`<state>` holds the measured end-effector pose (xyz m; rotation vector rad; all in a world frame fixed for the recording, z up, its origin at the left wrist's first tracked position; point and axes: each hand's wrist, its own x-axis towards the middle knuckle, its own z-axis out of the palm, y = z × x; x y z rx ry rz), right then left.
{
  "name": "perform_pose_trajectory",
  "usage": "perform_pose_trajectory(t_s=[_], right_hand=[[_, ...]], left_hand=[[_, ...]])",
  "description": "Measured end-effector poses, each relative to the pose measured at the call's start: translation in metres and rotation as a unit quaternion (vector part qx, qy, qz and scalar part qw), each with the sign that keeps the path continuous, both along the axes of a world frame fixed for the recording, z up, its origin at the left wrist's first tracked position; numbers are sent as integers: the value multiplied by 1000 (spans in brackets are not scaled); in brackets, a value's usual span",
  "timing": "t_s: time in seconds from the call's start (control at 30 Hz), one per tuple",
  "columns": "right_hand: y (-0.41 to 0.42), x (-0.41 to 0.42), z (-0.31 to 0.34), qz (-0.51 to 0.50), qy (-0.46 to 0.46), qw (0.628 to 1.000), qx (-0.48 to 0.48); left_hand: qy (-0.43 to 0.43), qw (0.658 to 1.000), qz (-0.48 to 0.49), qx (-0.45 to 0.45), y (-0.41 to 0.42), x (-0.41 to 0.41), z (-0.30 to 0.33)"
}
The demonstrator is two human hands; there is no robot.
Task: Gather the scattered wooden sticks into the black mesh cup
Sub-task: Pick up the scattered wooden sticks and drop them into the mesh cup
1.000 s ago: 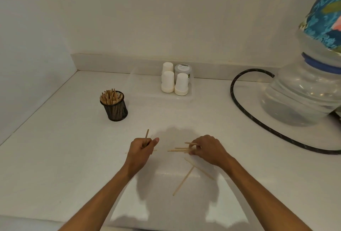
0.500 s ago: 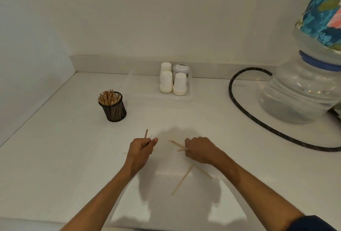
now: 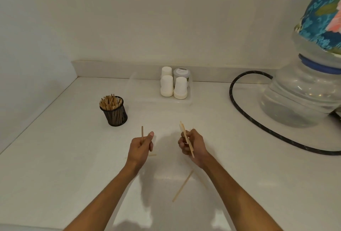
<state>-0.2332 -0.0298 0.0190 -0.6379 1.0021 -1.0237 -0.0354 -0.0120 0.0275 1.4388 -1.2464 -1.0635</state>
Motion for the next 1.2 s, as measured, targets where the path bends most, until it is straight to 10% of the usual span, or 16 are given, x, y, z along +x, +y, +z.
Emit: perform_pose_trajectory(t_s=[0.27, 0.73, 1.2], right_hand=[[-13, 17, 2, -32, -85, 996, 27], [-13, 39, 11, -167, 295, 912, -232], [-1, 51, 3, -256, 275, 901, -218]], left_hand=[[-9, 1000, -19, -17, -6, -4, -4], [14, 999, -6, -33, -21, -6, 2], [17, 999, 8, -46, -20, -12, -1]])
